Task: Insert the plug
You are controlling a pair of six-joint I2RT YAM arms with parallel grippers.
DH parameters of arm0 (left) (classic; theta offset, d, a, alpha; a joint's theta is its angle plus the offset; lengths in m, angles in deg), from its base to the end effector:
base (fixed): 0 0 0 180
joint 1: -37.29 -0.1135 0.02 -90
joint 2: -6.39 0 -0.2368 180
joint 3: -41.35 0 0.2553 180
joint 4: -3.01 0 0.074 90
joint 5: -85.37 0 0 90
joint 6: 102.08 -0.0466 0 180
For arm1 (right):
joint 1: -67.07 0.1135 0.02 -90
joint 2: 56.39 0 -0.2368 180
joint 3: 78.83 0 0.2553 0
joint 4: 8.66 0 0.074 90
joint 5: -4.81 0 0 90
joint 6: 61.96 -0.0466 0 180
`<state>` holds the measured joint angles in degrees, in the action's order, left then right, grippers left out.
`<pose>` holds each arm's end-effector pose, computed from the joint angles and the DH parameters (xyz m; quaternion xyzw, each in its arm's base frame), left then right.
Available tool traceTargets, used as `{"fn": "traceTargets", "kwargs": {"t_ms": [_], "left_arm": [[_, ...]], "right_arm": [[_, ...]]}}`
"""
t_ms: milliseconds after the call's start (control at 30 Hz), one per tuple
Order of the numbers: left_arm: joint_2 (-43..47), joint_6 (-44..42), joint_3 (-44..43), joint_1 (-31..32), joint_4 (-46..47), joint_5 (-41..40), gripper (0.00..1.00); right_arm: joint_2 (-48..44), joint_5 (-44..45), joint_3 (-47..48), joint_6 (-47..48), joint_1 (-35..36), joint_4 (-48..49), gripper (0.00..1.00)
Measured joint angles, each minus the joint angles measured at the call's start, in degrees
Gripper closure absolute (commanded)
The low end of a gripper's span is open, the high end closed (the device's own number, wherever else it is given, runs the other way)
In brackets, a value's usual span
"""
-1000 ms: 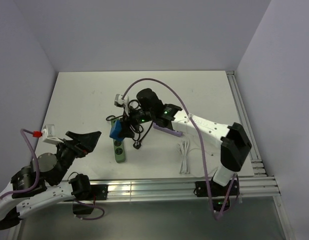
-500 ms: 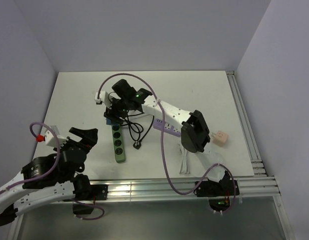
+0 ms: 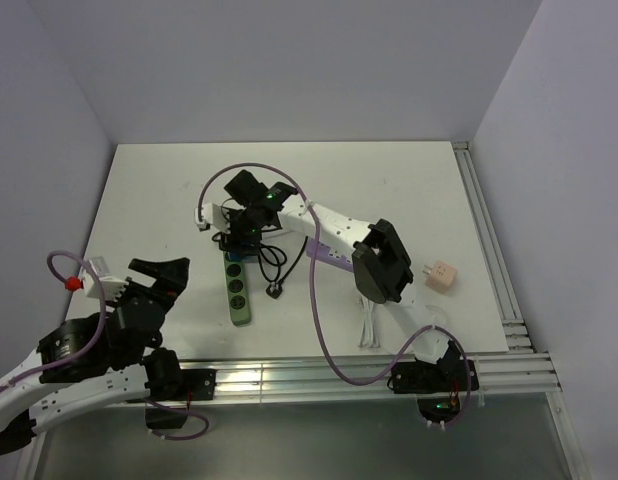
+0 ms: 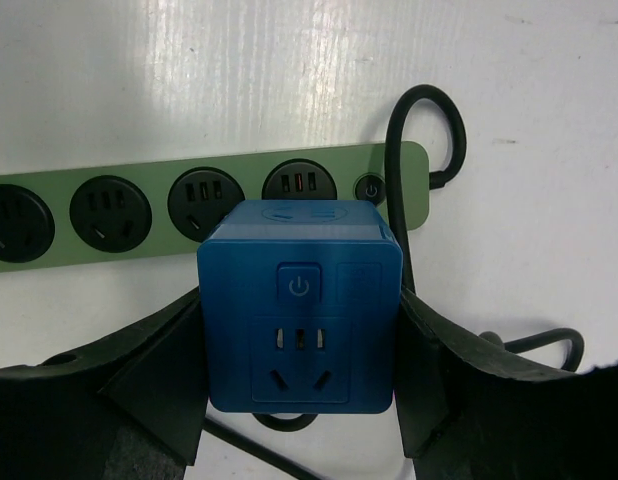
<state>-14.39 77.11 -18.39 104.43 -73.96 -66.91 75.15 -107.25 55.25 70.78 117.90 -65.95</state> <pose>0.0662 -0.0508 0.2991 -0.3696 0.7118 -0.2718 0.5319 0.3021 0.3985 0.2064 -0.7214 0.5983 0.2029 0.2836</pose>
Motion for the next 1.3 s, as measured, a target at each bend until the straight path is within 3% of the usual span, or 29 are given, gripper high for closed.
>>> {"fn": "traceTargets", "kwargs": {"t_ms": [167,433,1300], "left_arm": [[4.31,-3.32,1.16,0.00,2.49,-0.04,0.10],[4.15,-7.52,1.70,0.00,5.51,0.57,0.08],[4.20,-10.10,2.29,0.00,7.43,1.18,0.08]], "right_arm": [[0.00,-1.09,-0.02,1.99,0.02,0.44,1.00],[1.20,-2.43,2.23,3.98,0.04,-0.11,1.00],[4.83,-5.73,6.80,7.34,0.94,-2.60,1.00]]}}
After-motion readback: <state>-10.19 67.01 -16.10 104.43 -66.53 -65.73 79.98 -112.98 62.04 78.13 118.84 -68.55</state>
